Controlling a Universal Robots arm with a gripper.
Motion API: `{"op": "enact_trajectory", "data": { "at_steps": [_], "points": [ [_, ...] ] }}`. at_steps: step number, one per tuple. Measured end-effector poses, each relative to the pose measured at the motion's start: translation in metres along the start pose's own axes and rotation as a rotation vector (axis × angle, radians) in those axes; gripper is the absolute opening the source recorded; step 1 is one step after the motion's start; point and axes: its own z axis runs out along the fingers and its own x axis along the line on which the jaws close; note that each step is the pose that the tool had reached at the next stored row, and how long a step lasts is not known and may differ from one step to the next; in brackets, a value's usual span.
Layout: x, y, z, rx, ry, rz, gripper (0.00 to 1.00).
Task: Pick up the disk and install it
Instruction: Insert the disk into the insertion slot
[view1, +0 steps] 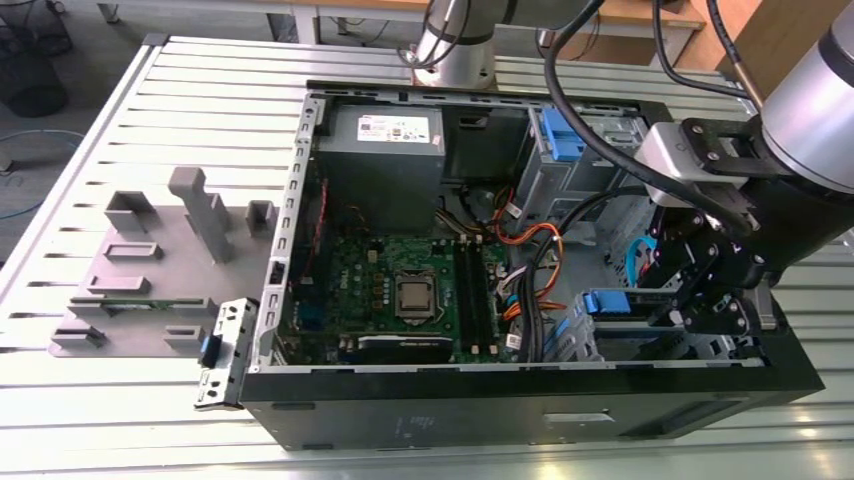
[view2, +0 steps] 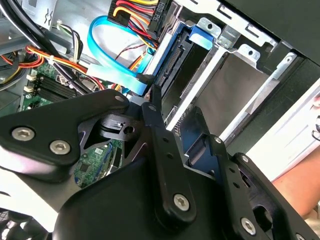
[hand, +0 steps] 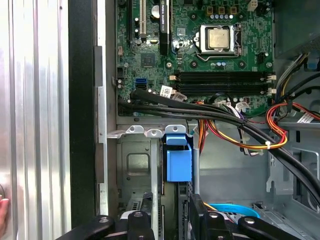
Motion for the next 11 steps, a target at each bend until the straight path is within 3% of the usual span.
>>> {"op": "enact_trajectory", "data": {
  "at_steps": [7, 11],
  "points": [
    [-0.0002, 0.0, -0.0098, 0.0, 0.0, 0.0, 0.42],
    [-0.0002, 0.0, -0.0108, 0.0, -0.0003, 0.0, 0.42]
  ]
}}
